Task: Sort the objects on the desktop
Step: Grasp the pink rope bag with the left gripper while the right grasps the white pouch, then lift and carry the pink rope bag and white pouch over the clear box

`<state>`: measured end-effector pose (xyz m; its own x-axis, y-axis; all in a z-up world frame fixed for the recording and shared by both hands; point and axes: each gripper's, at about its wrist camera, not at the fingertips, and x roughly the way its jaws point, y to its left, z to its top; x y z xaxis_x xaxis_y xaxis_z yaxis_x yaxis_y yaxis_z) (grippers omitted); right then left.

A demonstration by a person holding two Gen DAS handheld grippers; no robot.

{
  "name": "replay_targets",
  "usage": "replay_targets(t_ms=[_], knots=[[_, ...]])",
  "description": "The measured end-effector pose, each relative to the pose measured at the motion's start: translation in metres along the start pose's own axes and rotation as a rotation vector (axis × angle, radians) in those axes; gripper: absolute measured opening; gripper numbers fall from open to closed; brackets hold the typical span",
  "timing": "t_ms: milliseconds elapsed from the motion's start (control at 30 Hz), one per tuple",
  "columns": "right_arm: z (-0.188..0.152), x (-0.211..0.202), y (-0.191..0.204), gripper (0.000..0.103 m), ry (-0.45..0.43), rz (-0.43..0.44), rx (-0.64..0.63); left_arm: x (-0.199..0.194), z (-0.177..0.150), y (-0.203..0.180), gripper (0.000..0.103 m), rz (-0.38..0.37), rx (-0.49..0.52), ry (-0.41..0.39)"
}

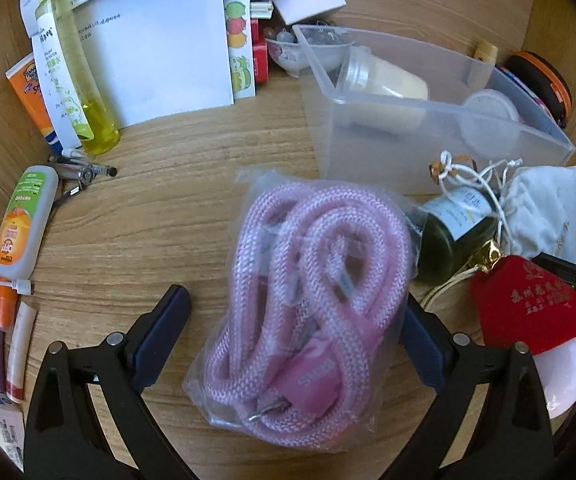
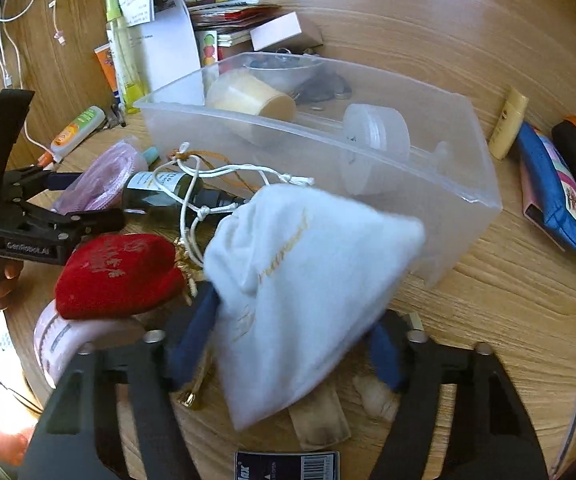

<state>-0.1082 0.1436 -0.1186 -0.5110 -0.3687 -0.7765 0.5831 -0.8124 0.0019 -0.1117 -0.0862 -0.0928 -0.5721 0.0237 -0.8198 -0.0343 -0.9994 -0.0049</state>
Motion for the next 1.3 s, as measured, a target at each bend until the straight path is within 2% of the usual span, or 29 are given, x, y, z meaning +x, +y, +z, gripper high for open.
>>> replay_targets(t_ms=[33,100,167,233,467,733,1300], knots=[[0.0,-0.001,0.001,0.052,-0.004,-0.005,-0.007,-0.002,0.0,0.0,0.083,-0.001,0.001,-0.015],[-0.001,-0.004,0.002,0.047,-0.012,-0.008,-0.011,-0.002,0.0,-0.001,0.069,0.005,0.002,-0.026],[-0.001,-0.007,0.002,0.032,-0.025,-0.003,-0.002,-0.001,0.001,0.001,0.068,0.026,0.001,-0.039],[-0.001,-0.011,-0.002,0.028,-0.027,0.022,0.022,-0.002,0.001,0.002,0.066,0.022,-0.001,-0.044],[-0.004,-0.022,-0.011,0.024,-0.04,0.053,0.086,-0.011,-0.003,0.002,0.064,0.072,-0.01,-0.094],[0.0,-0.054,-0.02,0.024,-0.11,0.041,0.106,-0.023,-0.009,0.006,0.064,0.073,-0.047,-0.111],[0.017,-0.097,-0.039,0.024,-0.248,0.028,0.146,-0.081,0.001,-0.004,0.064,0.051,-0.053,-0.244]])
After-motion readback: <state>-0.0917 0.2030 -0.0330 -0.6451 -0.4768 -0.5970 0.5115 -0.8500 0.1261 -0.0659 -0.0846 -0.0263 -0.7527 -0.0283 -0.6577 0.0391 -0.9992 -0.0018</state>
